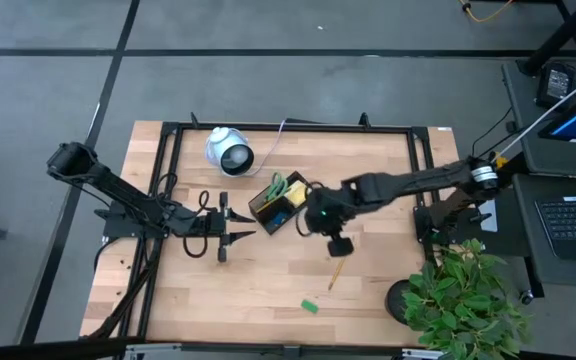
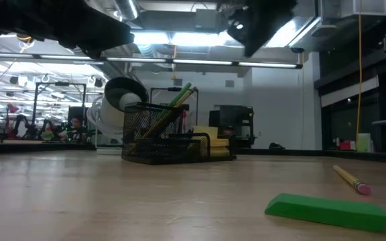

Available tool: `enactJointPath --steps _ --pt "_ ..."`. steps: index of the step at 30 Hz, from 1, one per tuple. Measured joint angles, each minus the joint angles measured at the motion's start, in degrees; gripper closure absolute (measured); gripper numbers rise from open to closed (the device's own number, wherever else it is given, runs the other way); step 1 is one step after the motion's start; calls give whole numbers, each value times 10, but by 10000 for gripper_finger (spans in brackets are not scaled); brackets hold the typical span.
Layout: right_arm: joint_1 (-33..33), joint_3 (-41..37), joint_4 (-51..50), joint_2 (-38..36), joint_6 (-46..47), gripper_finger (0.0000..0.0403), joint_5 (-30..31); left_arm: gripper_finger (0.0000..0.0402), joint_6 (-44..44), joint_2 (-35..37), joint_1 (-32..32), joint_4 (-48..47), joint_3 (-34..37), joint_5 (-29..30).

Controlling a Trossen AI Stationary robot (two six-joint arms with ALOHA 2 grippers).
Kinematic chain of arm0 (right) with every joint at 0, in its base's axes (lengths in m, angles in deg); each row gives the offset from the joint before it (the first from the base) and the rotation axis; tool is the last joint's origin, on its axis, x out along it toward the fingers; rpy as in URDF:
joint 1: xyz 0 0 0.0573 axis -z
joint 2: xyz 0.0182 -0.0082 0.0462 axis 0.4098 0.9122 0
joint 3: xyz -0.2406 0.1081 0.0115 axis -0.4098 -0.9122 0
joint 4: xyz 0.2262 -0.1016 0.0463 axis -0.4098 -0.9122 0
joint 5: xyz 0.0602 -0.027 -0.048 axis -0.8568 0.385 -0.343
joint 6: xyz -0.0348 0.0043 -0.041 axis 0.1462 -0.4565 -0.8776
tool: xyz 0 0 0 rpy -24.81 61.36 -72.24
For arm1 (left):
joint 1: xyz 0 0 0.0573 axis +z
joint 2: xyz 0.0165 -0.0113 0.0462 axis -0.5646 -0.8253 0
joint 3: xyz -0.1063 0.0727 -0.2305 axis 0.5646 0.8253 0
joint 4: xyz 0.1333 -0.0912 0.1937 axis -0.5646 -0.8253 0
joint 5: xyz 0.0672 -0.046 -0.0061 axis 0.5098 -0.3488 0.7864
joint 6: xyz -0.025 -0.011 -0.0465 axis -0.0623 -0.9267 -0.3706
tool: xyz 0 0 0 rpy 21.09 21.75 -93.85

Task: Pick and place office supplies into organizer
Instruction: Put the yellow pencil into the black desk organizer

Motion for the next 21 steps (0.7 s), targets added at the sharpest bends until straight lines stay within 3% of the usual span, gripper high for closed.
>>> enactJointPath --steps 9,17,21 --pt "-77 -108 49 -55 24 392 0 277 -20 0 -1 11 0 -3" --pt "-90 -179 56 -56 89 370 2 277 -36 0 -1 8 0 -39" --pt "-101 -188 49 -56 99 346 2 287 -110 0 0 -30 -5 -39"
